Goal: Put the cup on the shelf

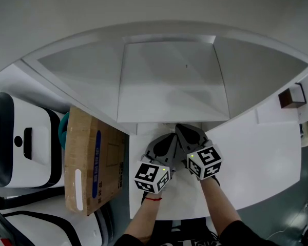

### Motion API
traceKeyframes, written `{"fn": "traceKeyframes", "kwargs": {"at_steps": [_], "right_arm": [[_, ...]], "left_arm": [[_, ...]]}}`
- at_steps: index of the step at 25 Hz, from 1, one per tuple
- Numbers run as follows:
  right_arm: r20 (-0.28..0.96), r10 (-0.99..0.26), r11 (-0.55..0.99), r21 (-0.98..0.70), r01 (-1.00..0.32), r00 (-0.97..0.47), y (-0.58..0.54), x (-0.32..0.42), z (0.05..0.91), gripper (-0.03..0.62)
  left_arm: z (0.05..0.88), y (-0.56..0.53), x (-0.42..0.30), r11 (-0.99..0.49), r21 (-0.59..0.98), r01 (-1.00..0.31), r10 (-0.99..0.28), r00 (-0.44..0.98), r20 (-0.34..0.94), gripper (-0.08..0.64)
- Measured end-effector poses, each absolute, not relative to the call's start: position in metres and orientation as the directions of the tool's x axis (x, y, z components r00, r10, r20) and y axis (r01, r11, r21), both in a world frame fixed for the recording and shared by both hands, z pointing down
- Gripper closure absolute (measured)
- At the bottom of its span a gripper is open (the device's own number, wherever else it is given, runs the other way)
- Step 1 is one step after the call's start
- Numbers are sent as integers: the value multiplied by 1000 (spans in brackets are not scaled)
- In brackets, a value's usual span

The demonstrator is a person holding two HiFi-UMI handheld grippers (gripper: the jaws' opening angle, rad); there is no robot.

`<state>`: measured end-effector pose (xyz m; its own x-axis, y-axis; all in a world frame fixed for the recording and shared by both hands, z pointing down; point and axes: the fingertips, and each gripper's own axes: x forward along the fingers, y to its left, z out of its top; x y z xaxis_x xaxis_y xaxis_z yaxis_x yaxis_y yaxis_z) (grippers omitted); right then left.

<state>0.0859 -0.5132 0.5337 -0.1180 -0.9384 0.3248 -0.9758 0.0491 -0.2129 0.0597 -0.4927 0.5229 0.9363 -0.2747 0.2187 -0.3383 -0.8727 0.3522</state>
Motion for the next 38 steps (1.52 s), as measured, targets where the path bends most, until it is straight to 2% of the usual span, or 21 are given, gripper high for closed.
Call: {"fn": "traceKeyframes", "kwargs": {"at_steps": [15, 25, 38], "right_arm": [[320, -941, 34, -239, -970, -112, -520, 86, 533, 584], [327, -938, 31, -253, -967, -116, -486, 75, 531, 586], [332, -929, 74, -265, -961, -163, -425, 43, 486, 589]], "left_arm": [[525, -503, 60, -853, 399, -335, -267, 939, 216, 554], [520, -473, 51, -859, 410, -308, -236, 947, 217, 554], [475, -418, 24, -882, 367, -296, -220, 947, 235, 555]]}}
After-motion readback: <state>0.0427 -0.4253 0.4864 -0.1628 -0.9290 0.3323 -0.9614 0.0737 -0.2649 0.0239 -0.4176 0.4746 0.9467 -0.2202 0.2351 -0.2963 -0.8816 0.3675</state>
